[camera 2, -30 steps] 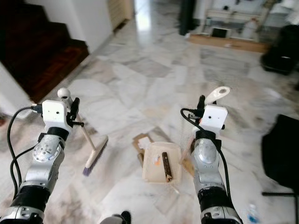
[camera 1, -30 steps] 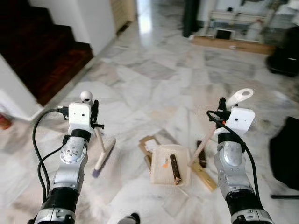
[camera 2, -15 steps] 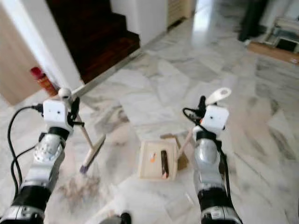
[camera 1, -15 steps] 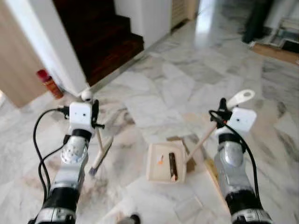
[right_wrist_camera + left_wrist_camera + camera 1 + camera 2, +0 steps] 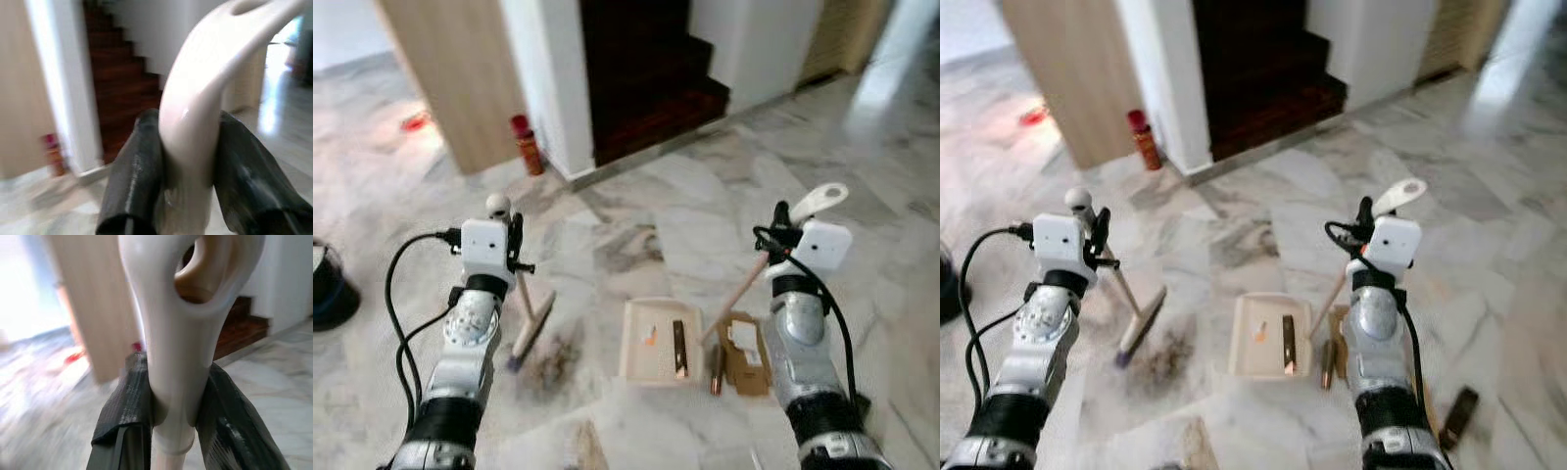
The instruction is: Sweep floor
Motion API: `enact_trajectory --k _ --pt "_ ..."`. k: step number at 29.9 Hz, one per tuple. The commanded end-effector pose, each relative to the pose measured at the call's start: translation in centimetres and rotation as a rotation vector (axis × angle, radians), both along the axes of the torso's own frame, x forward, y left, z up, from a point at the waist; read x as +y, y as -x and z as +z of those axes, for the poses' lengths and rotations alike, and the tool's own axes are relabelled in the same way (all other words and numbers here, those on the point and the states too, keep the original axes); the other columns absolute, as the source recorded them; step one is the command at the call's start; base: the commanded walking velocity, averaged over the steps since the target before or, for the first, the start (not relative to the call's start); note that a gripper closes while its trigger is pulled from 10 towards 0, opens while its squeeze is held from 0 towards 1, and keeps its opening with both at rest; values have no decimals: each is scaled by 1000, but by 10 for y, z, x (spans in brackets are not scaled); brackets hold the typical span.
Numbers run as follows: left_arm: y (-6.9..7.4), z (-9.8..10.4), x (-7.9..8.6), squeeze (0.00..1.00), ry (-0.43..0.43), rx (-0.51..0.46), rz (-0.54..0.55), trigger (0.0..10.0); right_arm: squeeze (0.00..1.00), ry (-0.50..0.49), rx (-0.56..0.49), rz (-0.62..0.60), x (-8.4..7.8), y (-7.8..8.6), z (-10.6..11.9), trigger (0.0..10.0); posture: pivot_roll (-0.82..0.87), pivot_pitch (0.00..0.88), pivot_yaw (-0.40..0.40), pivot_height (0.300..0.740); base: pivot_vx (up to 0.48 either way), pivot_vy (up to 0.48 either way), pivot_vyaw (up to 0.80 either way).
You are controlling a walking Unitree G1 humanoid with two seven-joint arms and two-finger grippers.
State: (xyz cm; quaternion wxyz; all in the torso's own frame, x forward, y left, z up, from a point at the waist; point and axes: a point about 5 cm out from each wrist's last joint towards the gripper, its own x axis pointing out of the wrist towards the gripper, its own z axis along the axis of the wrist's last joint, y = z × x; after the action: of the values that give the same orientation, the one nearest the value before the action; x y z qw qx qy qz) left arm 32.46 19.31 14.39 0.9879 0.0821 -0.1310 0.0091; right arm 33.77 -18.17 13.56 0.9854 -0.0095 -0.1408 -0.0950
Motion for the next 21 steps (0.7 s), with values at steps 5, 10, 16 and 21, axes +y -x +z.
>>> enact_trajectory --k 5,10,16,21 --pt "1 15 -2 0 -17 -74 1 10000 0 -14 -48 2 -1 -1 9 10000 67 51 -2 740 0 0 800" --pt "1 16 -1 0 -17 -74 2 10000 0 -29 -55 2 -1 -1 10 10000 66 53 -1 740 0 0 658" --pt "2 15 0 0 -7 -72 14 10000 0 -49 -29 25 -1 -2 7 10000 70 96 -4 740 0 0 0" --pt "5 14 0 0 0 -69 18 10000 0 -66 -18 47 4 -1 4 10000 74 105 -4 740 0 323 0"
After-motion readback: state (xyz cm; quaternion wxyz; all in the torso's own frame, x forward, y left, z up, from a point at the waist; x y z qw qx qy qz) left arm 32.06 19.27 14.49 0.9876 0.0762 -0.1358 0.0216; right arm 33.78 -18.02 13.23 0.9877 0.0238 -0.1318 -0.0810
